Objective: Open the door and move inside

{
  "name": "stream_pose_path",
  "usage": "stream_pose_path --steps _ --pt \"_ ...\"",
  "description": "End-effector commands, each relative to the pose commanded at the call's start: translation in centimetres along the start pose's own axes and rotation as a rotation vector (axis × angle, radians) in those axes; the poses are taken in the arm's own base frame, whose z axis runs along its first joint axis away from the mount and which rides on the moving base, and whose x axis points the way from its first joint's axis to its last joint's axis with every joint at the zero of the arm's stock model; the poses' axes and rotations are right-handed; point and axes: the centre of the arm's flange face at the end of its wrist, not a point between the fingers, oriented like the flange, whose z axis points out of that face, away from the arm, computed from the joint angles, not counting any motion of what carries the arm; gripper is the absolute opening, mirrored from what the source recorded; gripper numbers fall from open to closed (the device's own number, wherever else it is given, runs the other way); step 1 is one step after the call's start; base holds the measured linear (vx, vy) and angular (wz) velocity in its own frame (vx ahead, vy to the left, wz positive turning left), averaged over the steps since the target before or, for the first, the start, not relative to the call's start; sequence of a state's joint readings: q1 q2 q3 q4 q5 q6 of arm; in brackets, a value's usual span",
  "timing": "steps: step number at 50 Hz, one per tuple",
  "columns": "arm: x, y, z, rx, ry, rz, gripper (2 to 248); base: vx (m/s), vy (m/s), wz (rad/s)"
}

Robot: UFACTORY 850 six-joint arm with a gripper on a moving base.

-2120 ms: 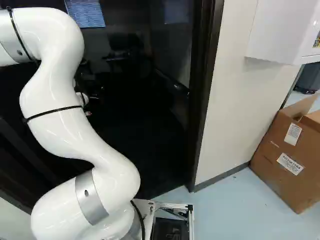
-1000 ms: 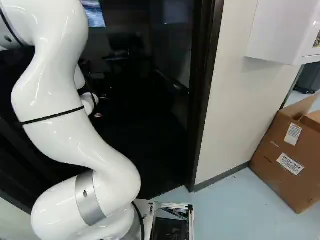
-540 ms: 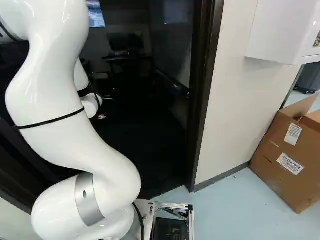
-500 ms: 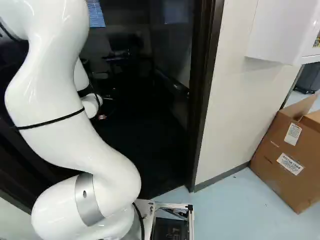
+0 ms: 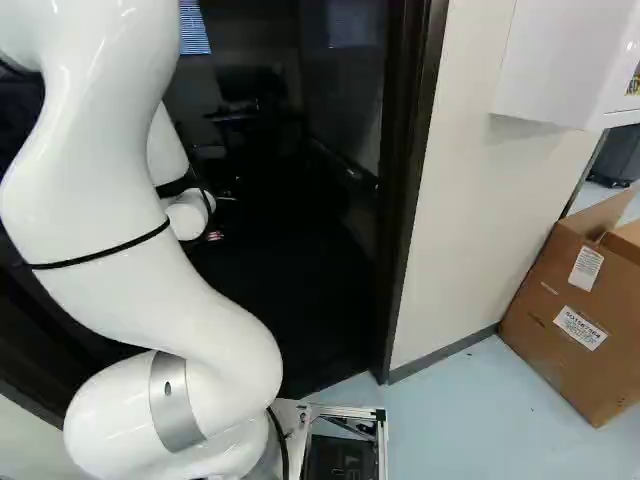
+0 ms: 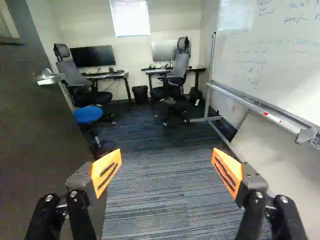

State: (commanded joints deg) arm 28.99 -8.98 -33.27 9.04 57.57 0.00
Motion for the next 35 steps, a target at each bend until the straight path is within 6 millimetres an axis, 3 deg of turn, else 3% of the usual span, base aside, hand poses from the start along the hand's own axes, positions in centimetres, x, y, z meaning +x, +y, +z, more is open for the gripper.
stream_pose_path --steps 35 --pt "0.0 4.4 -2.5 -0.064 0.0 -0.008 247 0.0 0.0 0.0"
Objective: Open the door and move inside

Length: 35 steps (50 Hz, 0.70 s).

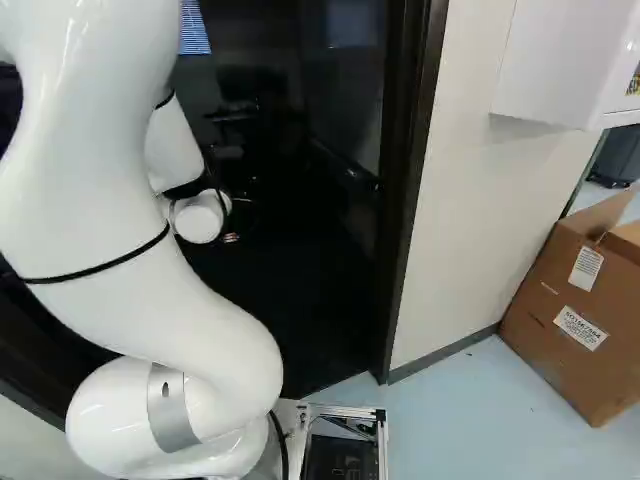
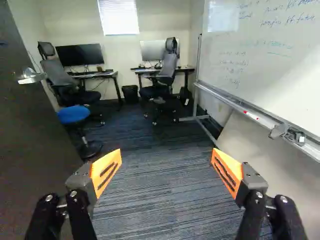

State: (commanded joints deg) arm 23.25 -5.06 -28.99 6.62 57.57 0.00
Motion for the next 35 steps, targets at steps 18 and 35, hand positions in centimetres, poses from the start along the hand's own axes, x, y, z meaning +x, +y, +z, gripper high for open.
stream_pose_path --steps 18,35 --pt "0.0 2.3 -1.1 -0.036 0.001 -0.003 247 0.0 0.0 0.0" --pt "-0.1 4.4 -2.1 -0.072 0.001 -0.006 247 0.0 0.0 0.0"
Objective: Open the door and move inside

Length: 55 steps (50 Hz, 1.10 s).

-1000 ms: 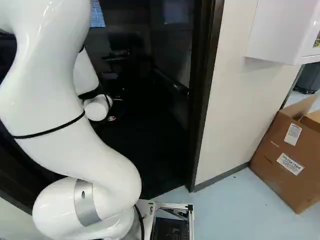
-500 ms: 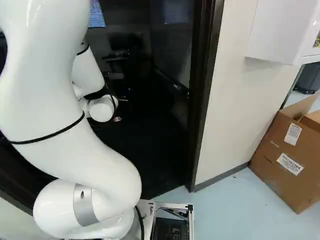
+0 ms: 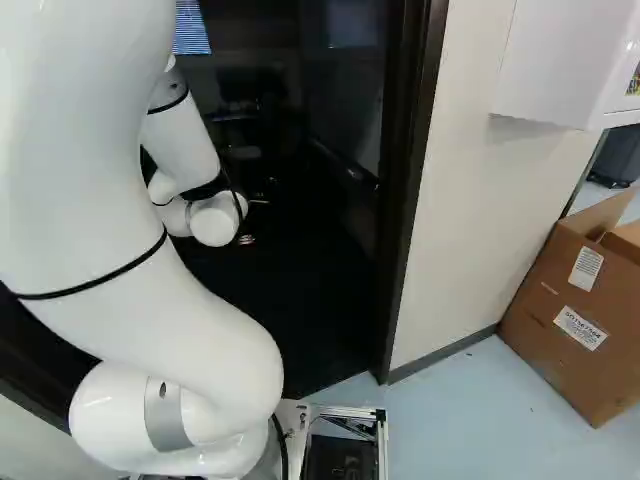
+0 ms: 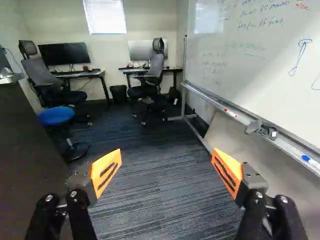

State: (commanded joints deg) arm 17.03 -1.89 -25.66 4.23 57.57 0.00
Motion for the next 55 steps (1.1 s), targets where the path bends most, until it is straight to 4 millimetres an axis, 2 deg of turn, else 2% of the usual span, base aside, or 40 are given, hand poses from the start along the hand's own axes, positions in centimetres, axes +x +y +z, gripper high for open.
stream_pose_path --steps 39,55 --pt "-0.2 4.6 -1.8 -0.065 0.001 -0.02 247 0.0 0.0 0.0" --pt "-0.5 6.2 -3.7 -0.083 0.001 -0.033 247 0.0 0.0 0.0"
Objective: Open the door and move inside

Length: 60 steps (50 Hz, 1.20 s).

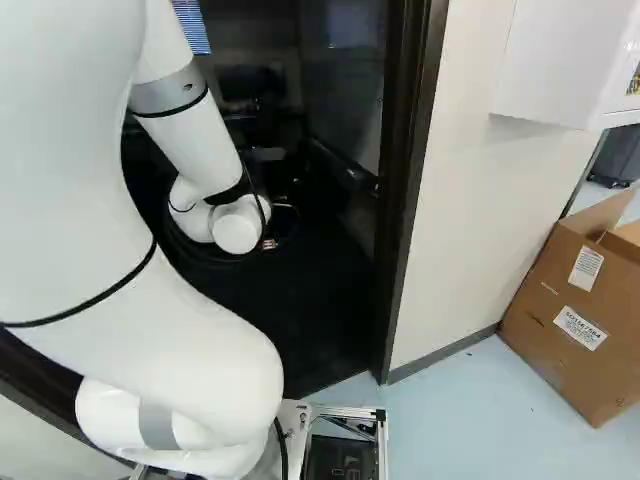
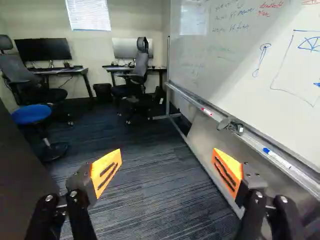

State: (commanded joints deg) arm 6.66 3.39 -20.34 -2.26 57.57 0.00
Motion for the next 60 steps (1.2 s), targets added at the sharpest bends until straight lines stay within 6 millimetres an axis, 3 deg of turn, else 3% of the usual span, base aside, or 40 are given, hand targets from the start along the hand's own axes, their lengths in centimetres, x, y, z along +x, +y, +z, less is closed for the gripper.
stream_pose_path --steps 14,42,60 --pt "-0.3 1.0 -1.4 -0.016 0.001 -0.007 247 0.0 0.0 0.0" --pt "-0.3 1.2 -1.5 -0.018 0.001 -0.007 247 -0.001 -0.01 -0.037" --pt "-0.3 1.2 -1.5 -0.018 0.001 -0.007 247 0.0 0.009 0.128"
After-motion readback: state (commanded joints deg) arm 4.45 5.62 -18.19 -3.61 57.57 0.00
